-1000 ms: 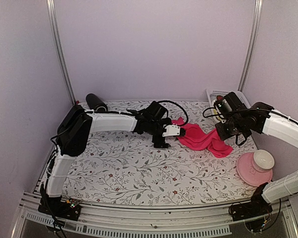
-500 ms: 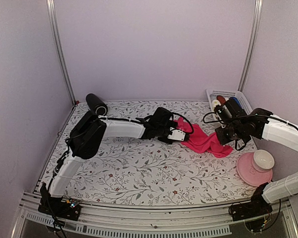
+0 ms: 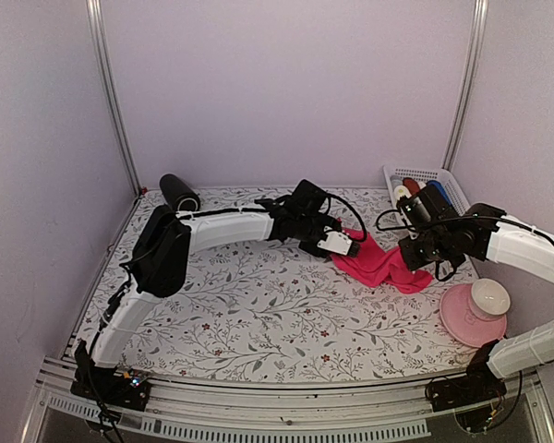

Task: Roll the towels
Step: Adjust the towel at the center of the board.

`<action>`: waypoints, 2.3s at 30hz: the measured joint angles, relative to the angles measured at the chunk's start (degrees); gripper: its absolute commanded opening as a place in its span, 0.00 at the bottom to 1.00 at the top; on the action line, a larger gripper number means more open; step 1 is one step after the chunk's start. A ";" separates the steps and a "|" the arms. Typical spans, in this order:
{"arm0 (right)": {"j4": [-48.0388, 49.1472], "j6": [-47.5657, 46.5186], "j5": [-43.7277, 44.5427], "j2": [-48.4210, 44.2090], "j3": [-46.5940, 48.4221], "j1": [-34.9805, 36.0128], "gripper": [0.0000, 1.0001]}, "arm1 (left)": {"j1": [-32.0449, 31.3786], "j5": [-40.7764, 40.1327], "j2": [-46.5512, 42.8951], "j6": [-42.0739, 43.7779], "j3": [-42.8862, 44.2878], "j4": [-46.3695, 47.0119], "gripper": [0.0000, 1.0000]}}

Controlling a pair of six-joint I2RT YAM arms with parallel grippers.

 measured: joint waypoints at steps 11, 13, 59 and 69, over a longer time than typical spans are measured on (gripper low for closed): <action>1.01 -0.13 -1.05 -0.02 -0.57 0.00 0.03 | 0.00 -3.37 0.24 4.98 -2.69 1.66 0.48; 1.16 -0.17 -1.27 0.00 -0.57 0.00 0.03 | 0.00 -3.98 0.79 5.33 -2.99 2.97 0.47; 5.68 -11.23 -0.57 6.88 6.01 0.68 0.02 | 4.09 -25.24 -45.35 -16.92 -36.61 1.44 0.00; 6.19 -17.00 -7.96 12.26 7.37 13.25 0.03 | 3.85 -10.01 -59.08 -28.65 -56.85 -20.50 0.00</action>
